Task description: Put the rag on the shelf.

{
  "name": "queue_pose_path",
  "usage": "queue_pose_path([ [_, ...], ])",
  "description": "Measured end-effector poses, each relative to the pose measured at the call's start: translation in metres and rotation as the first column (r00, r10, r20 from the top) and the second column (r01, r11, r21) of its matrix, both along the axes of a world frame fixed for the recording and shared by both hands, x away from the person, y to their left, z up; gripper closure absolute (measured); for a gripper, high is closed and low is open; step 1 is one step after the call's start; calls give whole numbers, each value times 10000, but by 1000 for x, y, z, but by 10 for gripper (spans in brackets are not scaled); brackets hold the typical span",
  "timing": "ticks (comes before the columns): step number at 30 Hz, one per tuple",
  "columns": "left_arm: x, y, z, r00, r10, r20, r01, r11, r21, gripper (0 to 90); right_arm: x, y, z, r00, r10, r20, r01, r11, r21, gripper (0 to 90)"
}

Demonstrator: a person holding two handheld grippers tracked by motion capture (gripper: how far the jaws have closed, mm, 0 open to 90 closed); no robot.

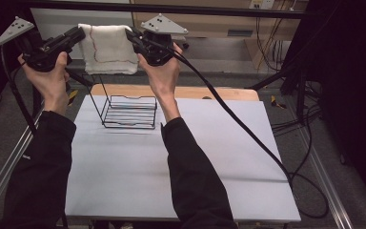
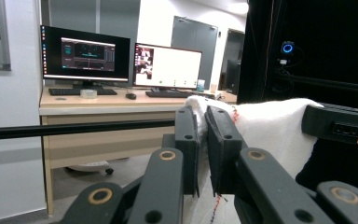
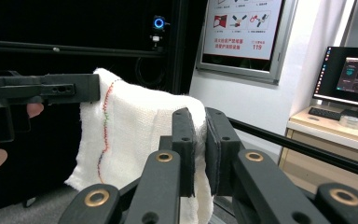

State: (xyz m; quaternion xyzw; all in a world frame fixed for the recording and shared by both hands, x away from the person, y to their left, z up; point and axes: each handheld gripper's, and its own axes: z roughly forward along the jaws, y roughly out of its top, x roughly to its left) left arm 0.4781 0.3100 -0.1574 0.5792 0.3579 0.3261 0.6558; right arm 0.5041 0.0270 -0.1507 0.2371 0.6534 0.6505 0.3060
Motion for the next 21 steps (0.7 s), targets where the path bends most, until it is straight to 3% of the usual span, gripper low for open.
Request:
queue_pose_path([
  [7,14,3,-4,9996,16,-285,-20,9999,-156,831,13,4,-5,9999,-92,-113,91,9999,-99,835],
  [21,38,0,-16,9978,326,-576,-312,9992,243,831,31,8,-15,9985,-345,-420,333,9990,-303,835],
])
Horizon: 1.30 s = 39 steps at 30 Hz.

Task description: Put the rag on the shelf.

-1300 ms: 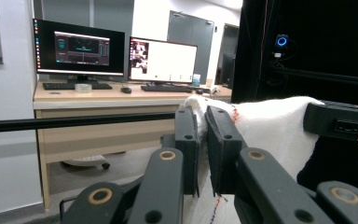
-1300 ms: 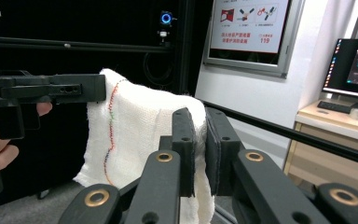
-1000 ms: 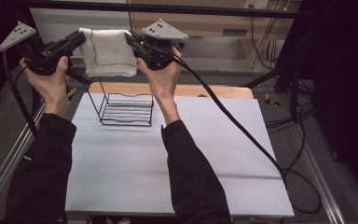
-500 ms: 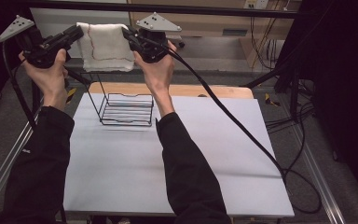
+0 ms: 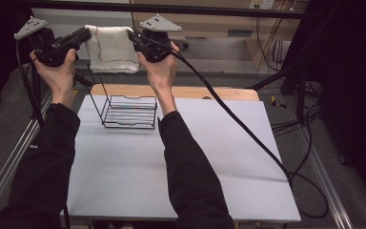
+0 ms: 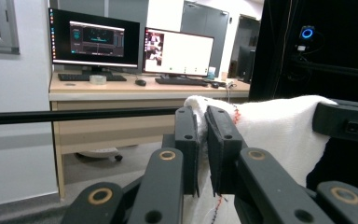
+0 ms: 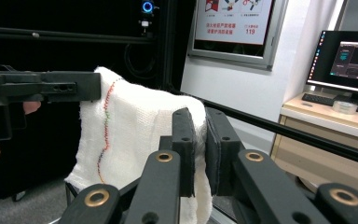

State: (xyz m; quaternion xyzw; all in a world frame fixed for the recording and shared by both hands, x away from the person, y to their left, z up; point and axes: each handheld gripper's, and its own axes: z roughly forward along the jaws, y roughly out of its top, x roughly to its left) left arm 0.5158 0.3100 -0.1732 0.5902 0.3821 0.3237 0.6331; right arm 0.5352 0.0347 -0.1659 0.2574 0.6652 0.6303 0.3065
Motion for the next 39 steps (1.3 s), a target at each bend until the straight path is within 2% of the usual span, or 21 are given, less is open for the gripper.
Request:
queue_pose_path([
  [13,8,4,-16,9994,-76,-340,80,9999,122,831,5,4,-12,9995,-68,-313,56,9992,-391,835],
  [21,5,5,-27,9986,-137,-517,157,9992,374,831,3,4,-24,9985,-75,-547,31,9969,-790,835],
  [27,4,6,-38,9974,-266,-674,297,9986,448,831,1,3,-32,9980,-29,-638,-30,9958,-912,835],
  [39,-4,10,-50,9959,-307,-849,359,9975,610,831,-4,6,-42,9965,67,-831,-161,9935,-1130,835],
])
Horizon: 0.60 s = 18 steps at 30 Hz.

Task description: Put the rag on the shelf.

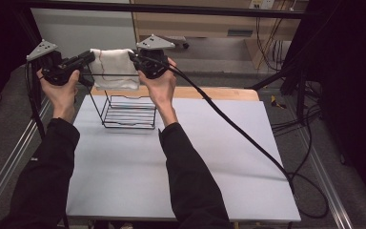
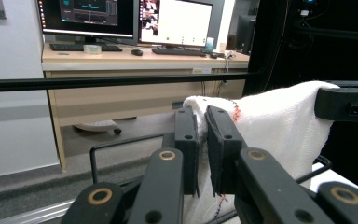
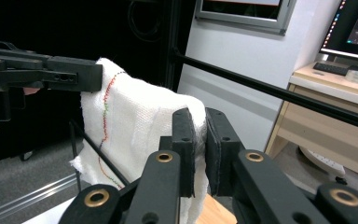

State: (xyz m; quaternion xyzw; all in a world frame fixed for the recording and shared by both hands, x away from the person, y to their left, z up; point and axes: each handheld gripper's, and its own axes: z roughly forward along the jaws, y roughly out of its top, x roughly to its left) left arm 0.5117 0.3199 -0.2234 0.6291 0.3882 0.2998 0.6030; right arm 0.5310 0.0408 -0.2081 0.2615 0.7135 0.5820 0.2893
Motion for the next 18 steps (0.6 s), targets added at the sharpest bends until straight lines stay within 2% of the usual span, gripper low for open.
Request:
queue_pose_path([
  [10,-7,0,-5,9998,-185,-7,185,9998,61,831,-6,-2,-3,10000,74,-54,-75,9999,-117,835],
  [18,-10,0,-1,9996,-265,112,265,9996,-2,831,-10,-5,1,9997,167,168,-166,9998,-97,835],
])
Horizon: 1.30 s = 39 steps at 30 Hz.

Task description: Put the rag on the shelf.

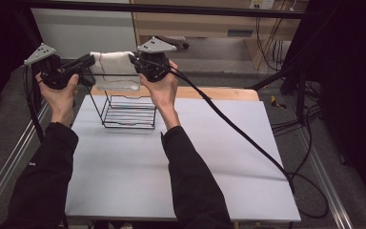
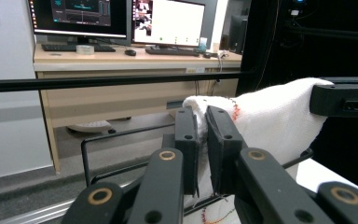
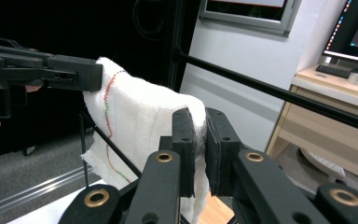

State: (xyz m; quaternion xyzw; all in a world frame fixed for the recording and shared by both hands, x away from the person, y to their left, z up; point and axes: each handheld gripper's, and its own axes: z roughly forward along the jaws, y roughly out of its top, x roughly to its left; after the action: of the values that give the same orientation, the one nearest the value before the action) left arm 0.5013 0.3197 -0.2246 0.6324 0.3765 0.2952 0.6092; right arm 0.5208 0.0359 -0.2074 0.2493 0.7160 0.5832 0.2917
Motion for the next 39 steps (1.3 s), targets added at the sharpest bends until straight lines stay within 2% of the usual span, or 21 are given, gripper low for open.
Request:
queue_pose_path([
  [8,-5,1,-2,10000,-65,-1,65,10000,75,830,-6,-2,0,9997,238,-87,-239,9996,-167,834],
  [17,-16,5,-4,9994,-277,-211,281,9994,220,827,-16,-2,-2,9986,522,-51,-524,9962,-699,832],
  [24,-24,4,-11,9988,-291,-390,310,9983,490,825,-22,-3,-9,9974,685,-207,-700,9940,-837,832],
  [34,-33,6,-20,9980,-316,-543,354,9969,700,820,-29,-3,-21,9960,882,-112,-889,9893,-1157,830],
  [39,-36,6,-20,9969,-266,-743,334,9953,913,808,-29,-3,-24,9955,936,-150,-947,9876,-1251,830],
])
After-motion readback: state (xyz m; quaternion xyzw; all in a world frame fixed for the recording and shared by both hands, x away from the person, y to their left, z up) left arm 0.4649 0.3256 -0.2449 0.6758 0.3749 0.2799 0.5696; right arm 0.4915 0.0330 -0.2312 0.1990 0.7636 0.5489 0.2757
